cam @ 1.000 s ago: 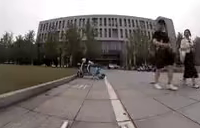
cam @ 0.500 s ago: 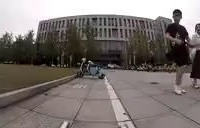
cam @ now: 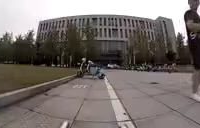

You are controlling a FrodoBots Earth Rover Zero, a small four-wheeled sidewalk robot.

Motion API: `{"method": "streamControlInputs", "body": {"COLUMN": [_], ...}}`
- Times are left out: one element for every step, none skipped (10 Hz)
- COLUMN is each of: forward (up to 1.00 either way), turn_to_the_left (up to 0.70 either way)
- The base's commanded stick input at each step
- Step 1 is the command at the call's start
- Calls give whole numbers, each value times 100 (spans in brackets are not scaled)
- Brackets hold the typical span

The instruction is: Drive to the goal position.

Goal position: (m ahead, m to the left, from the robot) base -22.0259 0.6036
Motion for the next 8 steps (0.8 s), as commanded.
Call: {"method": "streamControlInputs", "body": {"forward": [70, 70, 70, 70, 70, 70, 70, 70], "turn_to_the_left": [-23, -29, -31, -32, -32, -32, -32, -28]}}
